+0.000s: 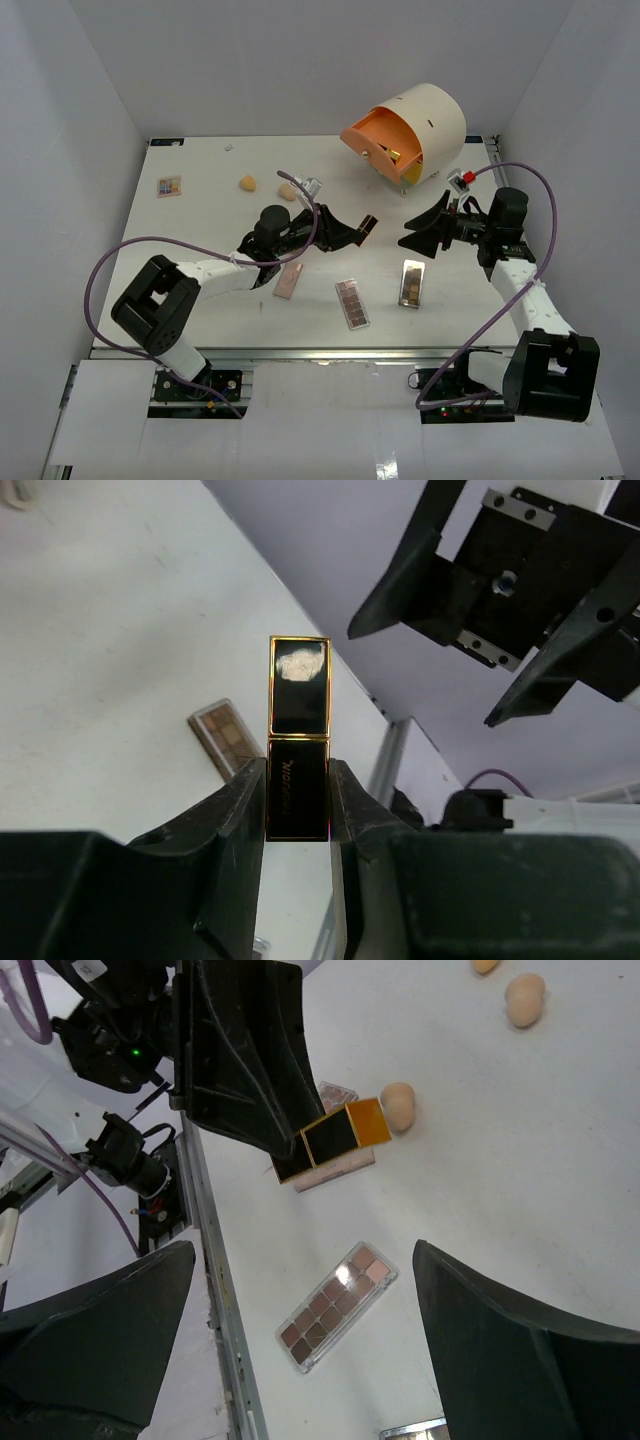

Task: Organize the makeup

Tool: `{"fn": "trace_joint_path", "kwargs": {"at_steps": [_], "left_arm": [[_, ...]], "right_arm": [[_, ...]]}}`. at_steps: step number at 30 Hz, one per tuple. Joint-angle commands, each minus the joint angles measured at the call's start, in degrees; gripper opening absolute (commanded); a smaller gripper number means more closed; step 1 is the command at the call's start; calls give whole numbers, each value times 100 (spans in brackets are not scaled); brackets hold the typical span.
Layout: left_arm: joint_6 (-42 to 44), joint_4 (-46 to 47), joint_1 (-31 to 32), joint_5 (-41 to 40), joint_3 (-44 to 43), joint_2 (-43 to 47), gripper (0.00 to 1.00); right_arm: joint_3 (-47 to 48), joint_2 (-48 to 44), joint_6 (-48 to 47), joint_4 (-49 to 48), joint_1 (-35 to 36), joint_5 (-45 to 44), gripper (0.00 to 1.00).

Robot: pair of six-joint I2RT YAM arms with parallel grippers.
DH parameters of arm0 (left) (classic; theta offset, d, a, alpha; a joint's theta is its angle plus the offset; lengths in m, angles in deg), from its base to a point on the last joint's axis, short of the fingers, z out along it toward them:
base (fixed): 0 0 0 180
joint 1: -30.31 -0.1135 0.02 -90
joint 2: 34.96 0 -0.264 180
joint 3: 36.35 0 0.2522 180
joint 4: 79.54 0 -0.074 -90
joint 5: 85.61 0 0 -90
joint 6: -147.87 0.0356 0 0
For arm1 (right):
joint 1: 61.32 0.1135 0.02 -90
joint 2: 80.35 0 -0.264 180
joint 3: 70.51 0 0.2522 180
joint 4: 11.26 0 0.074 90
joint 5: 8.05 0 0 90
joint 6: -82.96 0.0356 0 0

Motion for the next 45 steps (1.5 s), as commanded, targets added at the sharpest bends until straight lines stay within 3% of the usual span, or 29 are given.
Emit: {"fn": "trace_joint_path", "kwargs": {"at_steps": [1,6,10,13,18,23,27,30,32,35,37,40,43,45], "left_arm": [[-824,1466,110,1011,82,37,10],[-932,1843,173,1195,133,85,11],[-1100,2021,209,1368,124,83,12],[-1136,2084,234,1416,131,84,12],[-1155,2157,264,1479,101,31,12],[-1156,2159,280,1488,55,6,13],[-1137,2143,280,1470,59,3,16],[-1137,2090,289,1448,36,17,28],[-1105,1915,289,1379,36,66,51],[-824,1339,261,1205,-9,265,75],[-458,688,169,1031,-71,526,80],[208,-560,-128,502,-203,1124,90],[1128,-2244,-479,-343,-531,1890,94],[1568,-2833,-670,-667,-626,2218,94]], "right_arm": [[110,-157,710,-689,268,85,98],[332,145,568,-618,420,45,98],[307,368,786,-1196,636,489,98],[239,415,1446,-2249,746,723,98],[499,545,1551,-2236,1041,574,95],[630,717,1616,-2182,1270,528,76],[689,785,1627,-2154,1319,593,44],[740,818,1659,-2137,1319,663,27],[773,795,1647,-2132,1313,673,14],[962,723,1597,-2072,1291,651,9],[1302,705,1377,-1771,1185,581,9],[2243,832,173,-346,954,238,8],[3276,1009,-1182,1332,900,-951,9],[3550,1149,-1698,1378,906,-1727,9]]}}
